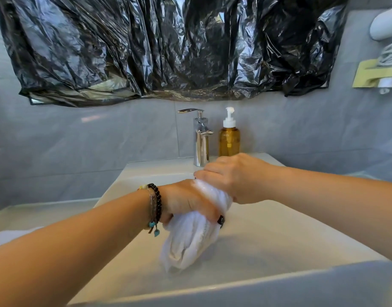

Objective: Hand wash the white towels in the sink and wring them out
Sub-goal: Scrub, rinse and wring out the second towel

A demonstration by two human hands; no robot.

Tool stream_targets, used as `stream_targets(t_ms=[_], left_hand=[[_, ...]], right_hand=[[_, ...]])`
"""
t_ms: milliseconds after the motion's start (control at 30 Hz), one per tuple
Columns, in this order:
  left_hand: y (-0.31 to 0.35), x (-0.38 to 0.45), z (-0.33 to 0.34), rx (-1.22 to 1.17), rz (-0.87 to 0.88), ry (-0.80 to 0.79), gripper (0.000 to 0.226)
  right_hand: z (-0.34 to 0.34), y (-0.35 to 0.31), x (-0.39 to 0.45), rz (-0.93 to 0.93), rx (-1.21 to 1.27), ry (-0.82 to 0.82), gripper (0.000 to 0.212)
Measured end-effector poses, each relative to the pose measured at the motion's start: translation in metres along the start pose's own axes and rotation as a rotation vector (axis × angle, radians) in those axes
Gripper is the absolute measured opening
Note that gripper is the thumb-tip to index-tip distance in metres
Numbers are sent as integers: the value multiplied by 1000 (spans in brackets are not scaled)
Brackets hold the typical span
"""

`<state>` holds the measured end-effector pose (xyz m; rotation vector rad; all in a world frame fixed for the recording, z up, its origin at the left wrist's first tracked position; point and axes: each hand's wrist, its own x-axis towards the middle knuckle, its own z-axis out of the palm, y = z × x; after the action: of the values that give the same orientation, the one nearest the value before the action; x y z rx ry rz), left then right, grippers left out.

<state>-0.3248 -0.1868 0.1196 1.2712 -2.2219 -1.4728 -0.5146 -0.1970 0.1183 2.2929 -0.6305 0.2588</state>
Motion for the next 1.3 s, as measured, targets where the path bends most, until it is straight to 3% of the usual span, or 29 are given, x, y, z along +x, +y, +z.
stream_targets(t_ms=[67, 233, 567, 667, 733, 800, 867, 967, 1033, 1067, 1167, 1233, 1300], left_hand=[[2, 0, 7, 139, 26, 173, 25], [6, 0, 25, 308, 150, 444, 16], [4, 10, 22, 184, 181, 651, 16], [10, 15, 22, 170, 196, 694, 16], [12, 16, 21, 156, 191, 720, 17], [17, 15, 17, 89, 185, 738, 22], [21, 10, 12, -46, 171, 751, 33], [24, 3, 2, -282, 171, 750, 60], [24, 0, -3, -421, 182, 736, 58], [24, -2, -5, -490, 188, 729, 54], [26, -3, -9, -690, 217, 705, 43], [29, -2, -11, -741, 273, 725, 40], [30, 0, -11, -754, 326, 787, 33]], right_hand=[[-7, -3, 8, 29, -84, -75, 52], [-31, -13, 40, 124, -233, -535, 50], [-52, -16, 80, 186, -349, -721, 8], [-62, -14, 86, 232, -386, -774, 27], [-65, -12, 91, 268, -392, -808, 20], [-68, -7, 95, 288, -374, -771, 6], [-71, 0, 93, 333, -325, -664, 22], [-68, 8, 75, 508, 1, -357, 76], [-59, 8, 60, 789, 391, -65, 90], [-54, 4, 56, 974, 609, 72, 83], [-37, -17, 51, 1404, 1369, 336, 21], [-27, -35, 50, 1374, 1842, 356, 37], [-21, -48, 51, 1280, 2034, 431, 47]])
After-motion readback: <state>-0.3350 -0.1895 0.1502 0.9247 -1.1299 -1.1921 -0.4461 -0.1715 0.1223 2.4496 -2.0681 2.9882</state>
